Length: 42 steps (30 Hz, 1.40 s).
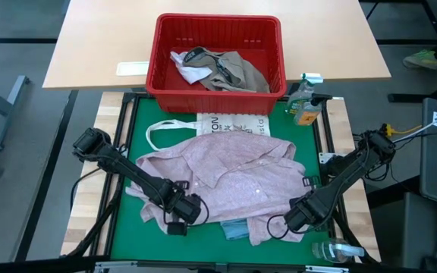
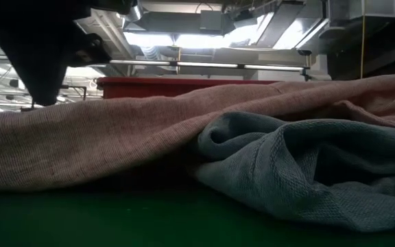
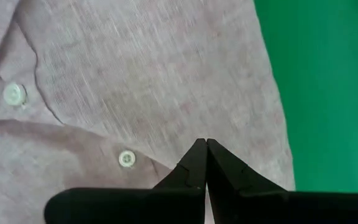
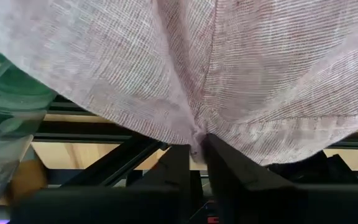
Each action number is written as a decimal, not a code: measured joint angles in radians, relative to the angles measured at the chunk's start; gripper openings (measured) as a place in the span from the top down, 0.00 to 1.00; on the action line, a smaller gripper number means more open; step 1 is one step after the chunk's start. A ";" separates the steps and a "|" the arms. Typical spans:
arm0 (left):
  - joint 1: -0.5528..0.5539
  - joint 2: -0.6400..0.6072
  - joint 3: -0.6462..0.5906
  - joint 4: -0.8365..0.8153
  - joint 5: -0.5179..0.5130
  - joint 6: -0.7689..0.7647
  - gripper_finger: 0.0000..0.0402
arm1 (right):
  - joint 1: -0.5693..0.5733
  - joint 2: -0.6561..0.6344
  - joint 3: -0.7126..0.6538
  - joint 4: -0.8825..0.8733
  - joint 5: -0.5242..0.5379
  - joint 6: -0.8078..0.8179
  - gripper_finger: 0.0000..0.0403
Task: Fold Laundry from Bin
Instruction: Fold the pink shirt from the red laundry basket
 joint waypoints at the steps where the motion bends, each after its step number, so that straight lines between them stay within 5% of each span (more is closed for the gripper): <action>1: 0.002 0.000 0.000 0.005 -0.002 0.000 1.00 | 0.000 0.000 0.000 0.000 0.002 0.001 0.83; 10: 0.038 0.000 0.000 0.151 -0.012 0.017 1.00 | 0.000 0.000 0.000 0.000 0.021 0.001 0.61; 25: 0.105 -0.001 0.001 0.404 -0.057 0.157 1.00 | 0.035 -0.003 0.025 0.015 -0.164 0.128 0.60; 30: 0.115 -0.001 0.001 0.404 -0.071 0.158 1.00 | 0.121 -0.004 0.031 0.170 -0.164 0.149 0.60; 35: 0.117 -0.001 0.001 0.404 -0.090 0.172 1.00 | 0.190 -0.004 0.032 0.350 -0.019 0.181 0.60; 42: 0.119 -0.001 0.001 0.405 -0.091 0.208 1.00 | 0.209 -0.004 0.031 0.376 0.168 0.184 0.60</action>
